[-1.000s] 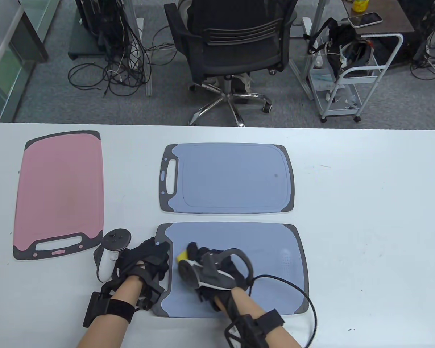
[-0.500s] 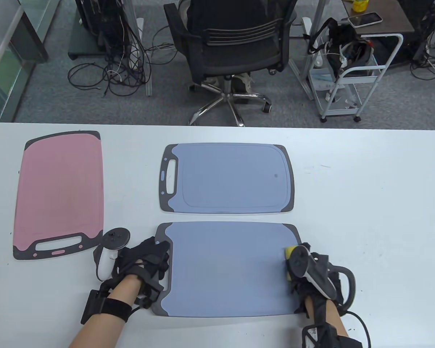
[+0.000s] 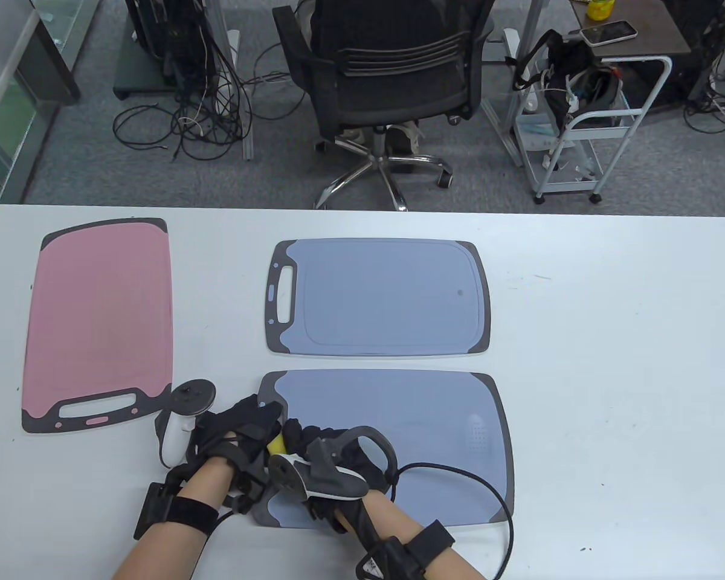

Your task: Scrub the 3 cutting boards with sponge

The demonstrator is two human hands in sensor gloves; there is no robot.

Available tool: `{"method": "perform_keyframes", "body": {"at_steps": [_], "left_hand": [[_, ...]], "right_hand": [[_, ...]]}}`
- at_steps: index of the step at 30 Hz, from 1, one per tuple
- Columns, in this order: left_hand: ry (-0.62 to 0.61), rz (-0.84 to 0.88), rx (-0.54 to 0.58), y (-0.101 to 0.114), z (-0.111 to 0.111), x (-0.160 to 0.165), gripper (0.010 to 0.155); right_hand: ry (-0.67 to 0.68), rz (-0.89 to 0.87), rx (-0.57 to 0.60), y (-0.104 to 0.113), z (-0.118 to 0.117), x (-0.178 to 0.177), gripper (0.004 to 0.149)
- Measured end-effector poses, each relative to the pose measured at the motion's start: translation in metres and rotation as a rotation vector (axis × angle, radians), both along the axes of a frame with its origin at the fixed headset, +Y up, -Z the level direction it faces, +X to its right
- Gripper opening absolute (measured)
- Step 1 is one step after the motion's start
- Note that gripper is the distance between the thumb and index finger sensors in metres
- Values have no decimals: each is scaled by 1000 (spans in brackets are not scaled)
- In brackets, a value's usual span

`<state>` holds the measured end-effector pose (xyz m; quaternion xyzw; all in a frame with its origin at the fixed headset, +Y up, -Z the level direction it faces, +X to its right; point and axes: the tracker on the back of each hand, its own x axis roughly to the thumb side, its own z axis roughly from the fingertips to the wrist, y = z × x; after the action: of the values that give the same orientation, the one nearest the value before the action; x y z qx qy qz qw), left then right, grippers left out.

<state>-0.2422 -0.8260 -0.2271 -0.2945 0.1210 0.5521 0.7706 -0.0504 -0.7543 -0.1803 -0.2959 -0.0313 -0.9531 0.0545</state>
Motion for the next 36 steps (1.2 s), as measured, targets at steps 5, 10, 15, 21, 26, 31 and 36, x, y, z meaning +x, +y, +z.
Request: {"method": "perform_keyframes", "body": {"at_steps": [5,10,15,21,26,31,36], "left_hand": [[3,-13,7,0,0,0,52],[1,-16,11,-1,-1,0,52],[0,-17,13,-1,-1,0,52],[1,-19,13,-1,0,0,52],[1,-13,10,-1,0,0,52],[2,-16,11,-1,0,0,52],[1,-17,13,-1,-1,0,52]], "right_hand": [[-315,-13,-10,-7,-16,119,70],[-749,-25,-45,-17,-13,260,70],[-681,-14,-56,-14,-21,237,71],[-106,-11,14,-6,-7,47,72],[22,-21,22,-3,9,-3,72],[-224,-22,6,-8,-6,95,70],[-624,-33,-24,-17,-2,232,70]]}}
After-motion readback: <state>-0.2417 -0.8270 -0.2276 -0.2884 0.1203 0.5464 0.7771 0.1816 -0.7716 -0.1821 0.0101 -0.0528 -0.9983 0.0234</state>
